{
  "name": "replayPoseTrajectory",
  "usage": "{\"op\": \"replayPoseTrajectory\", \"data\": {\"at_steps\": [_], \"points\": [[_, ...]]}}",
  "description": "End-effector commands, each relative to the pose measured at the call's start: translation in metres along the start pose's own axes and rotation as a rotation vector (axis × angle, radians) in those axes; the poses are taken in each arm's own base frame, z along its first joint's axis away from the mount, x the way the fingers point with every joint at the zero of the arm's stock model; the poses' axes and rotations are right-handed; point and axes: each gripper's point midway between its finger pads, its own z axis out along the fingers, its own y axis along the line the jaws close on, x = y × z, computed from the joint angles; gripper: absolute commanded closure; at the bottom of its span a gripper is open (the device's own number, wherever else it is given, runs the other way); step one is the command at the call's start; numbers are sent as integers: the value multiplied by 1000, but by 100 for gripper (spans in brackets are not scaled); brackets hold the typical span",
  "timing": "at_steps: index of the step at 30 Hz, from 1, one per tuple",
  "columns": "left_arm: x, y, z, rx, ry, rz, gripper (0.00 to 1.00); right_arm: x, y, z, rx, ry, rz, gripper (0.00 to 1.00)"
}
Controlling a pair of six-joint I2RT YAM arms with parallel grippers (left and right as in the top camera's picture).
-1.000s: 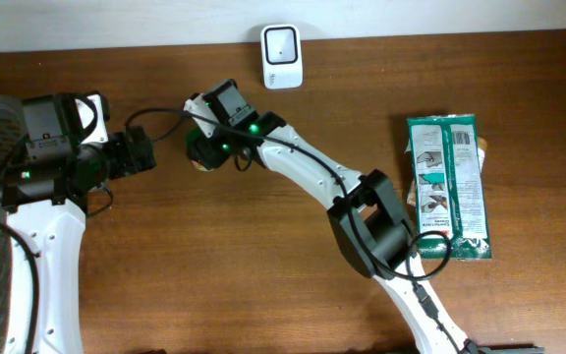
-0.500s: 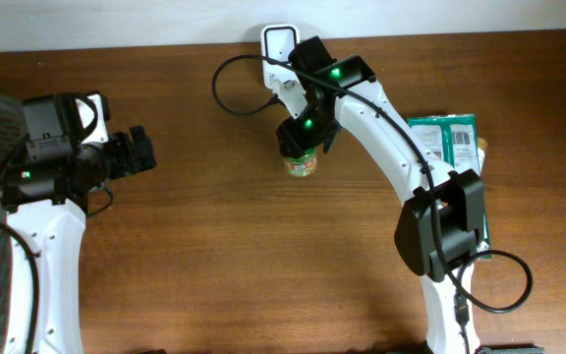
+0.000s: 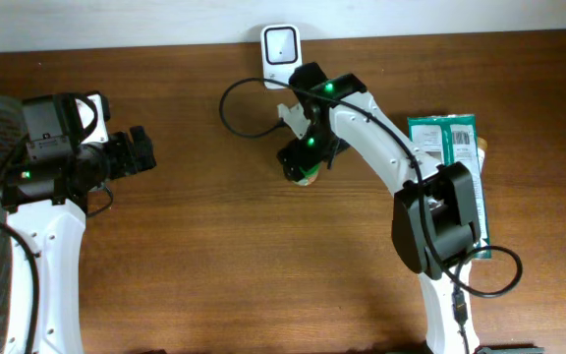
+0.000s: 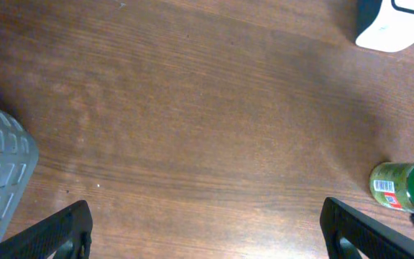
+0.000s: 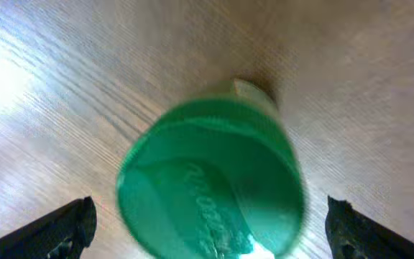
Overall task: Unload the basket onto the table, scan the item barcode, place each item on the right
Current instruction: 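Lower the right gripper onto the jar and close on it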
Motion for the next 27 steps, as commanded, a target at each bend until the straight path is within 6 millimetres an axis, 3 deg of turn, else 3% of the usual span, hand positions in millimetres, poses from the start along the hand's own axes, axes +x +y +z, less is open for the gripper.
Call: {"op": "replayPoseTrajectory", "data": {"at_steps": [1,3,6,15,17,19,21,27], "points": [[-5,-2,-3,9,-14,-6,1,-25,2,-57,26,-97,72,2],[-5,-2,-3,9,-14,-6,1,-24,9,-88,23,-111,83,2],[-5,-3,-3,9,-14,-6,1,-18,12,-99,21,-96,85,2],[-5,-2,-3,9,-14,-7,1,-12,13,-99,18,-72,94,2],[-5,-2,-3,9,-14,-7,1,-11,5,-99,58,-71,172,1],[-5,-2,-3,9,-14,-6,1,-9,-15,-99,171,-81,368,2],[-5,-3,-3,9,-14,-6,1,-14,-16,-97,169,-99,378,3],[-5,-2,-3,9,-14,-6,1,-18,-12,-65,111,-82,378,3]]}}
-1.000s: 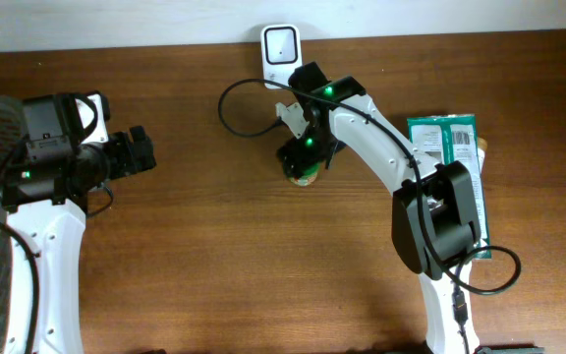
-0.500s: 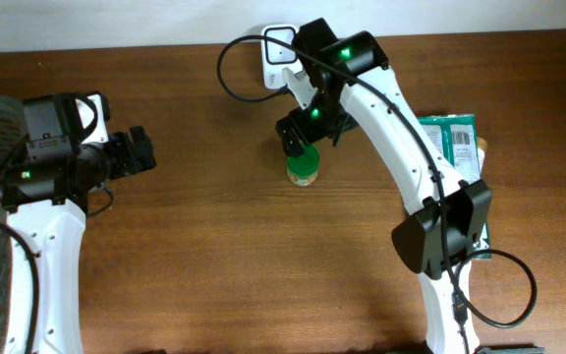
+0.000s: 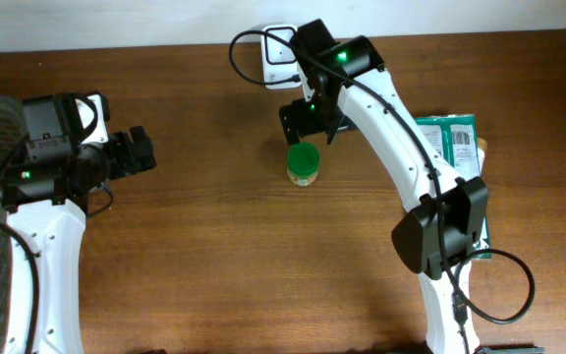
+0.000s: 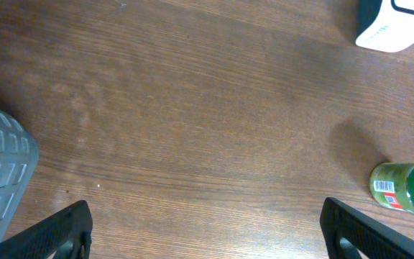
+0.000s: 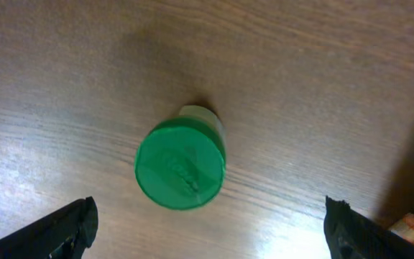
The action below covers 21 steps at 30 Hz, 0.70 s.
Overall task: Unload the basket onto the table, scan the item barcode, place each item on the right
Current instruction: 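Lower the right gripper onto the jar and close on it, then lift the jar and hold it in front of the white scanner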
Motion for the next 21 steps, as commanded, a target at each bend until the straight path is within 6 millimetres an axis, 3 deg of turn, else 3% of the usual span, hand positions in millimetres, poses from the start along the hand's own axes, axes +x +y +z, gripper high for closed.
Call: {"op": "replayPoseTrajectory", "data": {"at_steps": [1,10,17,21], "points": [[-5,-3,-3,9,-14,-7,1,8,3,15,-25,38,18,3],[-5,-3,-3,9,-14,-6,1,4,5,30,-39,23,17,3],[-5,-2,-3,9,-14,-7,1,12,8,68,-27,93,6,3],[-5,-3,-3,9,-14,-6,1,15,23,74,-88,110,-48,7]]}}
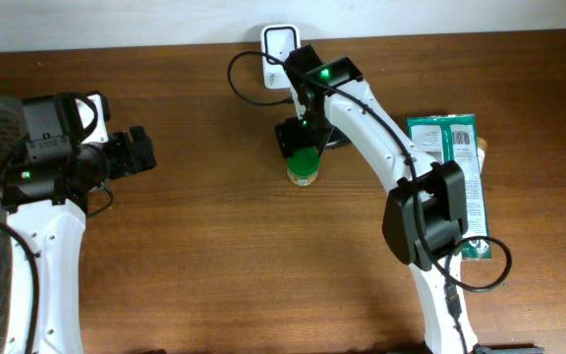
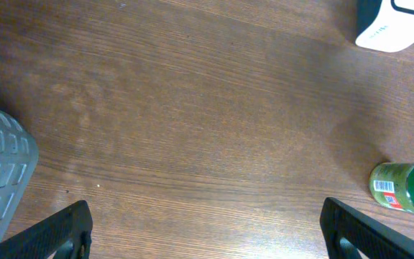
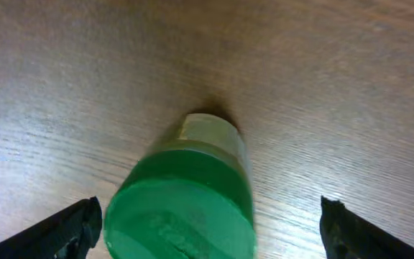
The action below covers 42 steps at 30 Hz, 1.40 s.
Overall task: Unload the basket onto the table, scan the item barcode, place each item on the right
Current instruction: 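Lift the jar and hold it in front of the white scanner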
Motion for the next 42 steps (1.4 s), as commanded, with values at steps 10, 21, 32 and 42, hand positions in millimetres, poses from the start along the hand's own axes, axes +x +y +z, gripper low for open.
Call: {"op": "replayPoseTrajectory", "data": {"at_steps": [10,21,32,42], "points": [[-5,-2,-3,9,-14,-7,1,12,4,26,-4,81,23,11],[-4,-2,-3,9,-11,-7,1,9,3,12,-10,72,25,34],[-4,-2,-3,9,-11,-7,1,15,84,-144,-662,-114,-474,35],[-4,-2,-3,8,-11,-7,1,-8,42,-206,-1005,-270,-290,40]]}}
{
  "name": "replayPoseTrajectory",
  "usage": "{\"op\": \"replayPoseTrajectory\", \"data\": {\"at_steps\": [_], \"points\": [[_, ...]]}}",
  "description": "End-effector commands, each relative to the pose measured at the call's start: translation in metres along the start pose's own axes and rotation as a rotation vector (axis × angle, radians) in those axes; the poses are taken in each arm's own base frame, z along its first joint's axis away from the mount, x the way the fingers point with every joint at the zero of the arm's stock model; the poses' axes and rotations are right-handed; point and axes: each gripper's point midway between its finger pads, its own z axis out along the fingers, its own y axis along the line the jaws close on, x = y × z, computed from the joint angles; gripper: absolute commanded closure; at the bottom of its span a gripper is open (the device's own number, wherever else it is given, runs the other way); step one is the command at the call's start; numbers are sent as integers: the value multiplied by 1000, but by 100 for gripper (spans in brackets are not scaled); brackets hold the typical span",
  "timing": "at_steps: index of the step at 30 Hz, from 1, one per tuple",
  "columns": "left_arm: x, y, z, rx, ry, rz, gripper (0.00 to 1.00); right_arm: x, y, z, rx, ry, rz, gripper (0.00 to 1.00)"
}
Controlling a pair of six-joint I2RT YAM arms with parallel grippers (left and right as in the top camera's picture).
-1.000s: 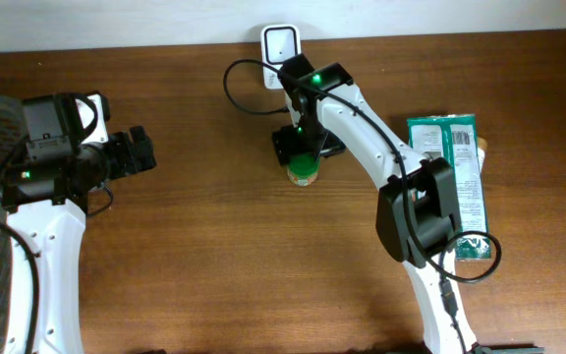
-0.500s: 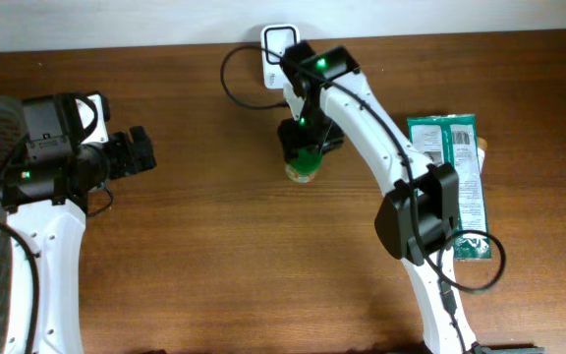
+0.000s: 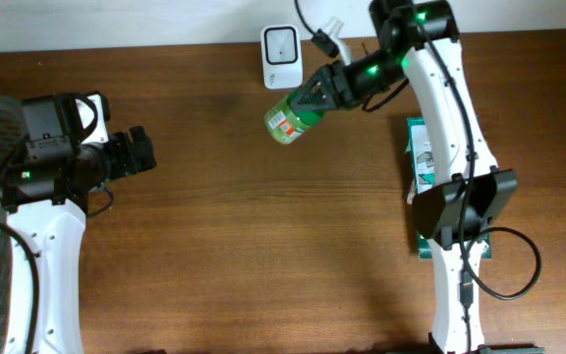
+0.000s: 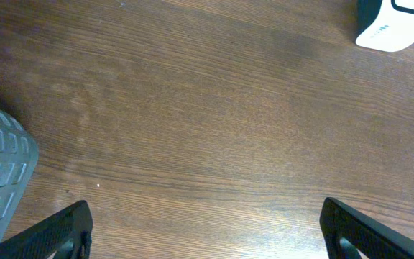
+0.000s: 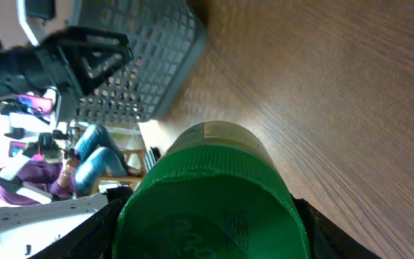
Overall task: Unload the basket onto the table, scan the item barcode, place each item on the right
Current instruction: 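Lift the jar and hold it in front of the white scanner, then carry the jar right and set it beside the wipes pack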
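Note:
A spice jar (image 3: pixel 290 115) with a green lid hangs tilted above the table, its barcode label (image 3: pixel 280 121) facing up and left. My right gripper (image 3: pixel 328 87) is shut on its lid. In the right wrist view the green lid (image 5: pixel 210 205) fills the space between the fingers (image 5: pixel 98 229). The white scanner (image 3: pixel 280 44) stands at the table's back edge, just behind the jar; its corner (image 4: pixel 396 23) also shows in the left wrist view. My left gripper (image 3: pixel 138 152) stays open at the left over bare wood, holding nothing (image 4: pixel 207 241).
A grey mesh basket sits at the far left, with a corner near my left gripper and its side (image 5: pixel 139 54) in the right wrist view. A green packet (image 3: pixel 424 157) lies at the right, partly under the right arm.
The jar stood upright on the table with my right gripper open around its lid. Now the gripper is shut on the lid and the jar is off the table, tilted, closer to the scanner.
My right gripper was open low over the upright jar, then higher above it, then low around the lid again. Now it holds the jar in the air by the scanner. The left arm has stayed still throughout.

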Motion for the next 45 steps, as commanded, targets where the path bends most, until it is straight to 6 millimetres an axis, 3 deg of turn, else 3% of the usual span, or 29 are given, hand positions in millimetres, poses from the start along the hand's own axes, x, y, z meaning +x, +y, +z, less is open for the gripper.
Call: {"op": "replayPoseTrajectory", "data": {"at_steps": [1,5,8,10,14,18,23,29,32,40,42,45], "points": [[-5,-2,-3,9,-12,-7,1,-7,31,-10,-75,-49,-59,40],[-4,-2,-3,9,-12,-7,1,-12,17,-5,18,-41,-121,45],[-5,-2,-3,9,-12,-7,1,-28,-32,11,368,-5,-227,50],[-5,-2,-3,9,-12,-7,1,-49,-67,19,650,-4,-321,50],[-4,-2,-3,9,-12,-7,1,-107,-97,12,1053,-133,-473,50],[-4,-2,-3,9,-12,-7,1,-150,-107,14,1132,-175,-743,58],[-4,-2,-3,9,-12,-7,1,-197,-115,-7,1286,-265,-971,62],[-4,-2,-3,9,-12,-7,1,-196,-151,13,1347,-74,-1202,63],[-4,-2,-3,9,-12,-7,1,-190,-168,24,1341,-21,-1220,63],[-4,-2,-3,9,-12,-7,1,-193,-171,14,1365,-45,-1201,63],[-4,-2,-3,9,-12,-7,1,-196,-152,7,1334,-85,-1197,62],[-4,-2,-3,9,-12,-7,1,-202,-99,-32,1303,-260,-1077,62]]}}
